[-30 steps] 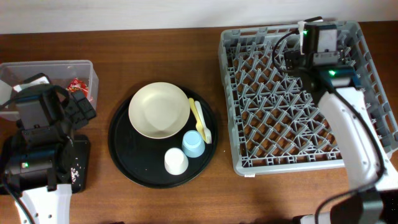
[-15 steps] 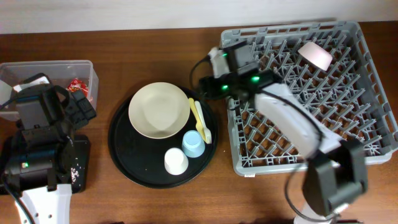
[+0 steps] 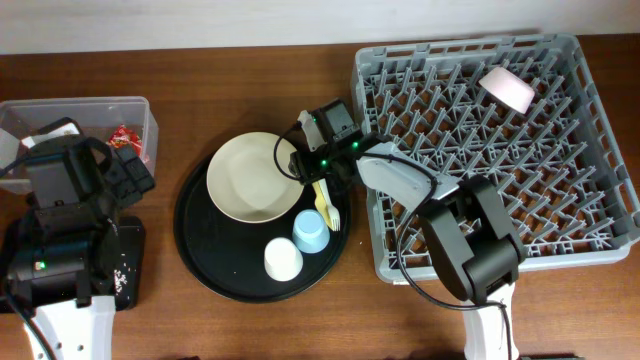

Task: Sort waste into correct bins and load items into the dishwasher rack
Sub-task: 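Move right gripper back to the beige plate and grasp its rim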

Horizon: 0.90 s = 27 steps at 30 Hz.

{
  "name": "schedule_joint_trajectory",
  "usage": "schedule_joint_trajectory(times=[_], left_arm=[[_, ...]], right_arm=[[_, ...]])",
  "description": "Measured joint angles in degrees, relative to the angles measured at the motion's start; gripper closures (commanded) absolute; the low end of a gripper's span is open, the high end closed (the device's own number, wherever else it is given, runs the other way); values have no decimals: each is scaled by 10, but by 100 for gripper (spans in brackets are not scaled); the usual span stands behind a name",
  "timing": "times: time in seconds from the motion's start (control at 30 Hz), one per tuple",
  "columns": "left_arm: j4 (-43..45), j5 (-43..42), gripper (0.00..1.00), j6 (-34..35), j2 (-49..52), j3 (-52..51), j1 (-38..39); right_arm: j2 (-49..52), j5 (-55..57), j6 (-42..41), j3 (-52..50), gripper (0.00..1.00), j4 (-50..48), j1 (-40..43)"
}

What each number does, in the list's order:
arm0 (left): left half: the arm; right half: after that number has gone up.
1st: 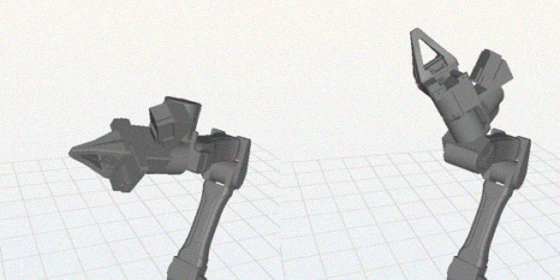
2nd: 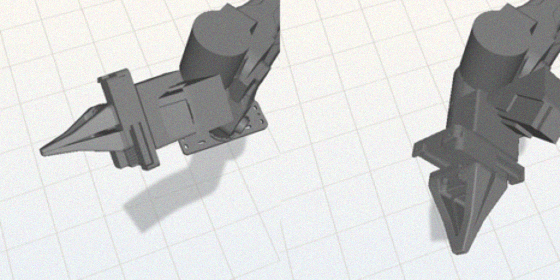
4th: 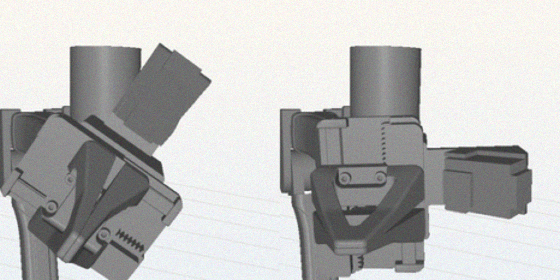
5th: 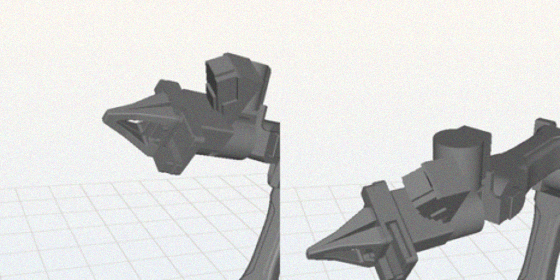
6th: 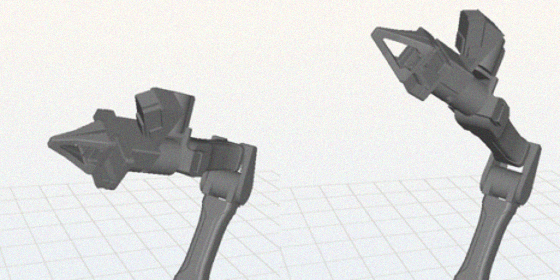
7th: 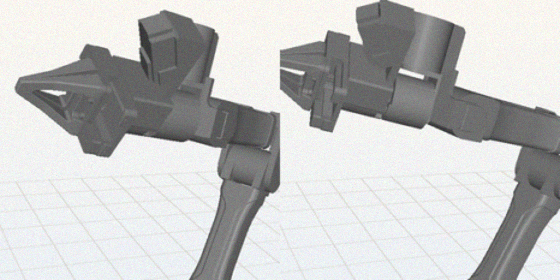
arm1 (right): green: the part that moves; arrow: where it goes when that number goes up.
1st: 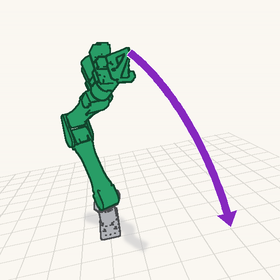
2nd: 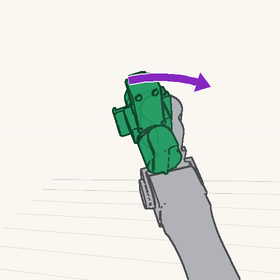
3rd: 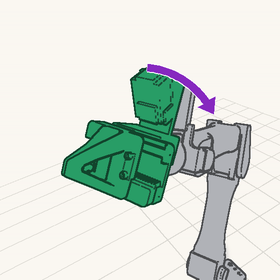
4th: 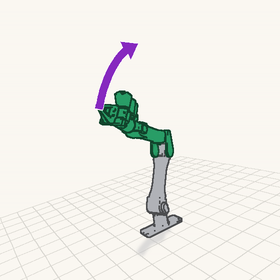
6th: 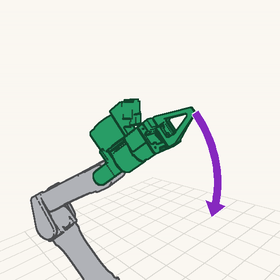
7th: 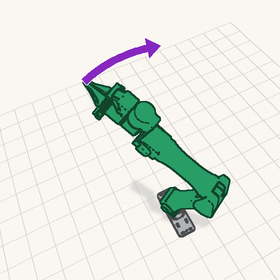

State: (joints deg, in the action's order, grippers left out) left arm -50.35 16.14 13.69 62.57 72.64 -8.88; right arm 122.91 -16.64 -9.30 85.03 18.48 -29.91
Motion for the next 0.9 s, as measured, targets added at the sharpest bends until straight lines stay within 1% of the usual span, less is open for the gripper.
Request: schedule_joint_trajectory(times=[0.03, 0.1, 0.17, 0.27, 0.37, 0.7, 0.77, 0.83, 0.9], left_arm=[[0, 0, 1, 0, 0, 0, 0], [0, 0, 1, 0, 0, 0, 0], [0, 0, 1, 0, 0, 0, 0], [0, 0, 1, 0, 0, 0, 0], [0, 0, 1, 0, 0, 0, 0], [0, 0, 1, 0, 0, 0, 0], [0, 0, 1, 0, 0, 0, 0], [0, 0, 1, 0, 0, 0, 0], [0, 0, 1, 0, 0, 0, 0]], right_arm=[[5, 3, 0, 0, 64, -8, 0], [6, 5, -1, 0, 75, -19, 0], [6, 7, 2, 0, 81, -27, 0], [6, 7, 1, 0, 82, -31, -2], [6, 7, 1, 5, 96, -29, -2], [6, -7, 2, 59, 96, -16, -2], [-5, -8, 1, 77, 96, 21, 1], [-38, 8, 0, 98, 96, 83, 9], [-115, 61, 5, 125, 96, 161, 33]])
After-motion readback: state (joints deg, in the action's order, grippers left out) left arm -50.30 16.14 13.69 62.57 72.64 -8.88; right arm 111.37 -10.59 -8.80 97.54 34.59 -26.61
